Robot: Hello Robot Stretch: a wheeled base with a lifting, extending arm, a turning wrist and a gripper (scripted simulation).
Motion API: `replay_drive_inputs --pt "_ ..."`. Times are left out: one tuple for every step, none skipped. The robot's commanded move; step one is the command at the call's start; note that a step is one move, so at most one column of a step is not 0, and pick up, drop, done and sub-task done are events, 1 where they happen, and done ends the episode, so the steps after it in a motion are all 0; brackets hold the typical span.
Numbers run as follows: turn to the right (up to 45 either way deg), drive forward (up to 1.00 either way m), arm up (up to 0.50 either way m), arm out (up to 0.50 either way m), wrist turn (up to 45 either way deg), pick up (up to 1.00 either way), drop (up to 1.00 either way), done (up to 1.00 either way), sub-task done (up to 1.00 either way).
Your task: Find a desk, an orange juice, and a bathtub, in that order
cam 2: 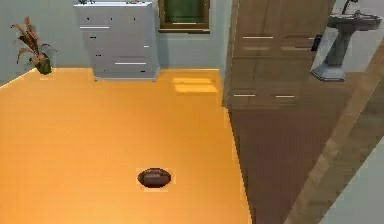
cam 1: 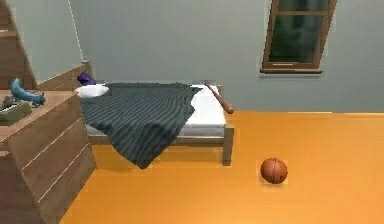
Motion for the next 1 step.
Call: replay_drive_inputs --pt "0.0 0.1 0.0 0.0 0.0 0.0 0.0 0.0 0.0"
